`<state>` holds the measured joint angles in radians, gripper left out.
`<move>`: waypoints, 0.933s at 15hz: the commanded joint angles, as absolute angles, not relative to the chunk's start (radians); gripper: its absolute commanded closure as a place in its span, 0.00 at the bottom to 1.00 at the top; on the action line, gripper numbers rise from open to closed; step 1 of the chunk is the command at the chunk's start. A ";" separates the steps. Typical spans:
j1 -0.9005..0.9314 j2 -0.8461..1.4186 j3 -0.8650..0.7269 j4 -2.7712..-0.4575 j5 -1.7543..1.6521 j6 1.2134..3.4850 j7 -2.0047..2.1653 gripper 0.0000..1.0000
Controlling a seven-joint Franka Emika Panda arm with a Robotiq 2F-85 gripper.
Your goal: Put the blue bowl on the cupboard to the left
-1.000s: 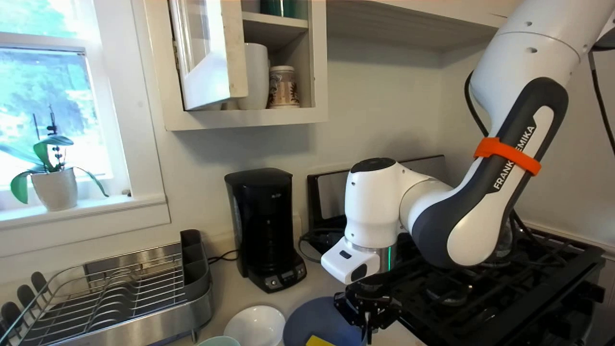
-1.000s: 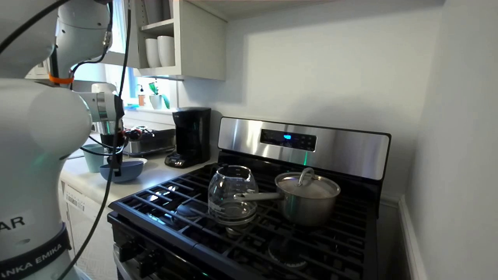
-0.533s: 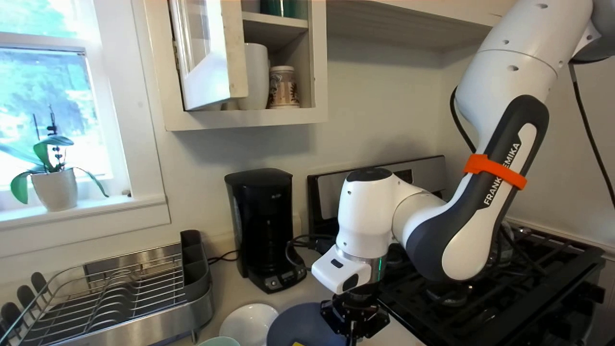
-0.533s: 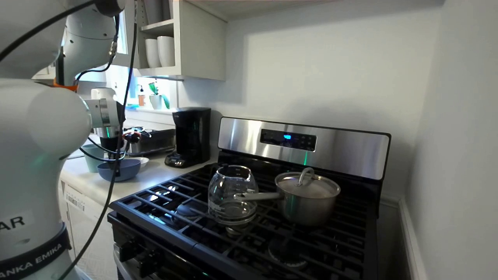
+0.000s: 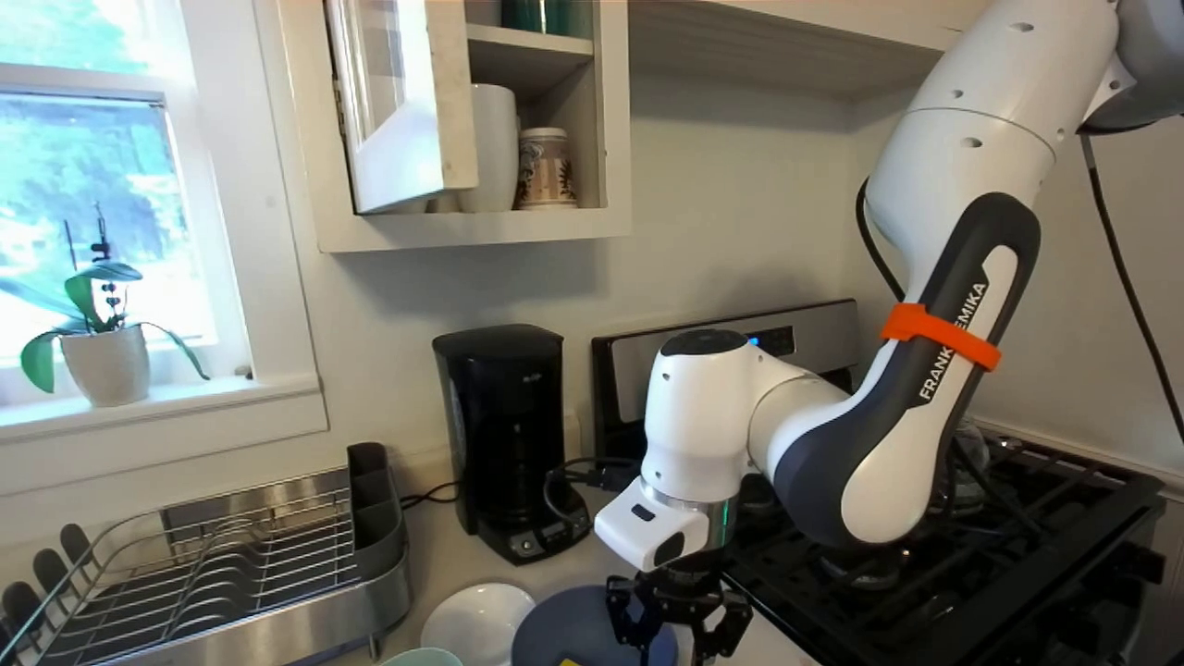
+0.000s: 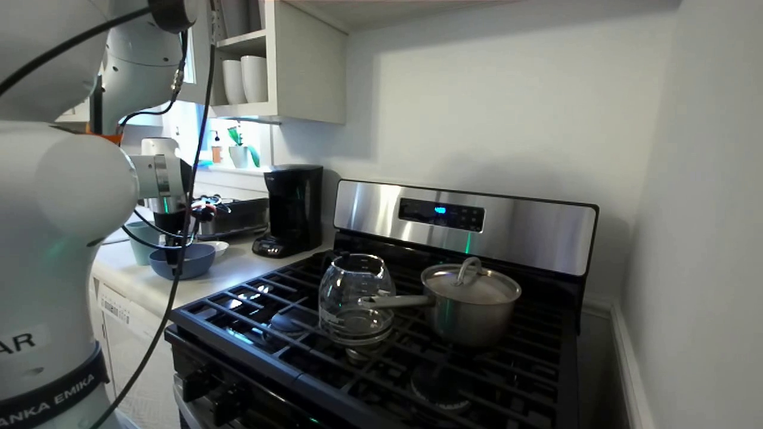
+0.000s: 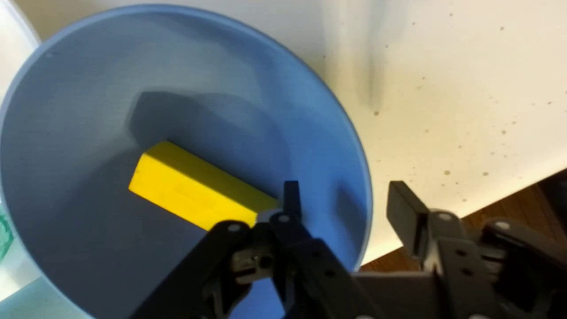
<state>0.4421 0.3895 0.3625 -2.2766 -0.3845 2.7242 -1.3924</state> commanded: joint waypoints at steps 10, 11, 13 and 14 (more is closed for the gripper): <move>0.229 -0.050 0.502 -2.447 0.111 2.516 -1.453 0.00; 0.246 -0.104 0.478 -2.469 0.131 2.479 -1.421 0.00; 0.277 -0.212 0.433 -2.512 0.174 2.404 -1.354 0.00; 0.293 -0.267 0.412 -2.530 0.181 2.362 -1.311 0.00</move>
<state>0.2384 -0.0733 0.4706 -2.4336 0.1211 2.4534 -1.4100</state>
